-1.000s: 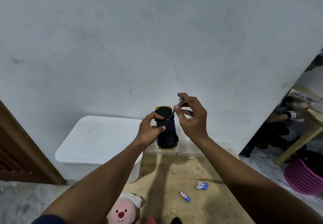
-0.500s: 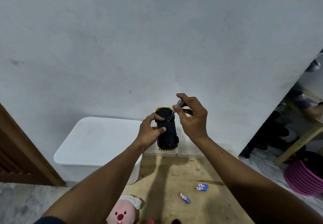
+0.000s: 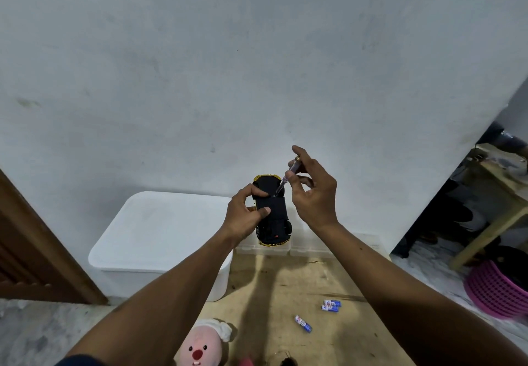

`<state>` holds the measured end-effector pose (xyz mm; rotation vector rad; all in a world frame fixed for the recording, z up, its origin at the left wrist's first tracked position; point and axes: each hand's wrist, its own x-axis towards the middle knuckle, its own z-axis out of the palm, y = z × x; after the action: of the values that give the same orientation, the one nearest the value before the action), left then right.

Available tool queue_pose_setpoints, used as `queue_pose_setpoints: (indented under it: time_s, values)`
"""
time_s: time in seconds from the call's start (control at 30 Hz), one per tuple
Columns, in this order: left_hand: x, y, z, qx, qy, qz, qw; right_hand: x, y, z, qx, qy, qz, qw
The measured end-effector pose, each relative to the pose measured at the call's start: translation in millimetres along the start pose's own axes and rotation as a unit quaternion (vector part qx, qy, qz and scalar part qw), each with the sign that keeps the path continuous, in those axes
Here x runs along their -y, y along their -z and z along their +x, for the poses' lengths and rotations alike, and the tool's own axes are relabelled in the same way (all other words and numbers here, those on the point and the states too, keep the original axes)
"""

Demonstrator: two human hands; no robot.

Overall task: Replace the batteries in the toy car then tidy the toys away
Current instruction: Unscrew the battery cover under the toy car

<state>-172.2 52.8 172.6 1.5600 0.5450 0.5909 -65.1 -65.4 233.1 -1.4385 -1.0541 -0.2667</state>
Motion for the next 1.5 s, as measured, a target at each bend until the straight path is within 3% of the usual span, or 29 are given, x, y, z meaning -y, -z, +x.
queue_pose_setpoints:
  time_s: [0.3,0.57,1.5]
  values:
    - [-7.8,-2.8,2.0,0.006,-0.014,0.001,1.0,4.7,-3.0,-2.8,-0.019,0.009,-0.019,1.0]
    - [-5.1,3.3,1.6,-0.005,0.001,-0.009,1.0,5.4,4.1,0.0,-0.014,-0.039,0.001,0.999]
    - [-2.8,5.1,2.0,-0.012,0.001,-0.004,1.0,7.0,0.1,1.3,-0.029,0.001,0.027,0.999]
